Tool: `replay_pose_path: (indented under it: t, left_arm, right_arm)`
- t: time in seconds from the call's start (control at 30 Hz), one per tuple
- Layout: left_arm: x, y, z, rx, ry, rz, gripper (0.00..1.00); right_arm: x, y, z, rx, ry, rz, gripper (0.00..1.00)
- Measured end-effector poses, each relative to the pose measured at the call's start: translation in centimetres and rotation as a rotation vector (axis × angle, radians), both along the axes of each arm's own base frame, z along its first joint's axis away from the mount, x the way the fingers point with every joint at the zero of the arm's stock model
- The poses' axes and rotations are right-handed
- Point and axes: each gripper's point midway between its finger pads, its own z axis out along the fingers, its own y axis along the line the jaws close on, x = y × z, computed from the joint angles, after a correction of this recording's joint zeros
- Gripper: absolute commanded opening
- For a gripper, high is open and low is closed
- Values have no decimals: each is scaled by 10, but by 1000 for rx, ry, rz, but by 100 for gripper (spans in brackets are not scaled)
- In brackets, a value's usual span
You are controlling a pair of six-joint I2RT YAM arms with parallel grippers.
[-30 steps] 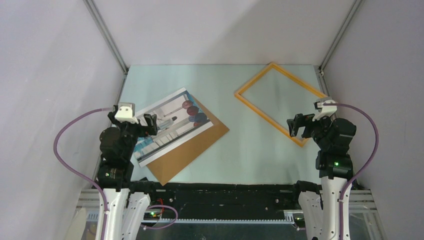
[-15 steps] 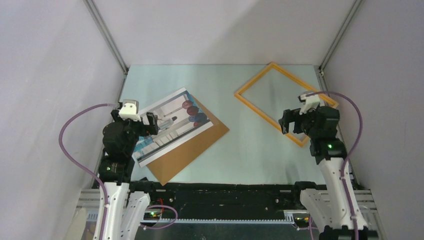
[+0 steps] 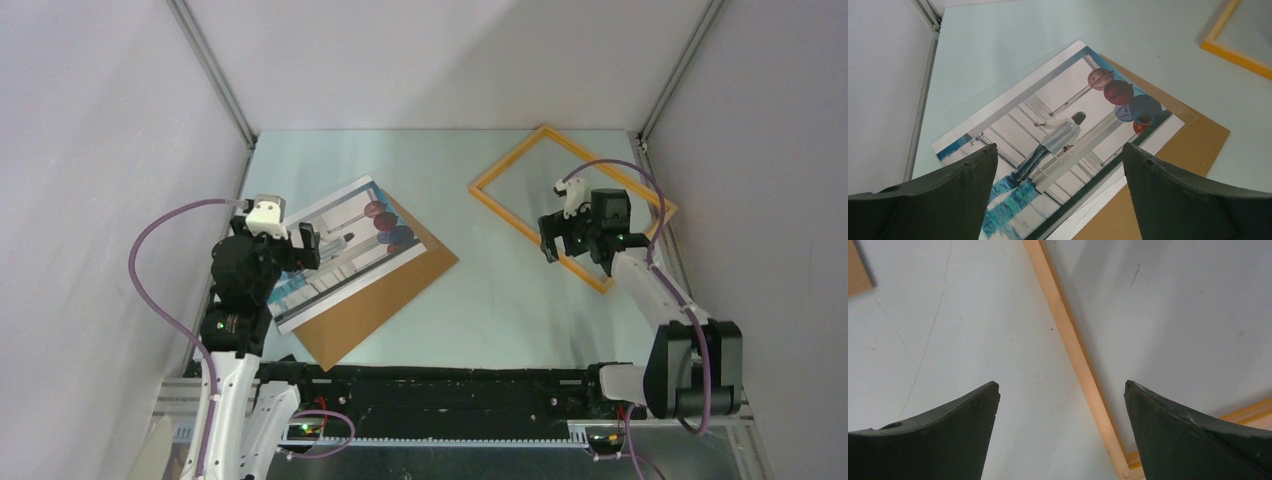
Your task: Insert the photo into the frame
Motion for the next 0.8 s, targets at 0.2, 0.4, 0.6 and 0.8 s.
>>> replay_pose_path:
  t: [0.2, 0.4, 0.6, 0.8]
  left_arm:
    - [6, -2, -8, 0, 37, -13, 98]
    - [17, -5, -7, 3, 67, -29, 98]
    - [24, -6, -16, 1, 109, -35, 98]
    - [26, -7, -21, -2, 129, -44, 98]
  right_arm:
    - [18, 6, -25, -32, 68, 57, 92]
    - [30, 7, -51, -59, 139, 95, 82]
    - [35, 9, -73, -75, 196, 115, 74]
    - [45, 13, -85, -99, 233, 120, 68]
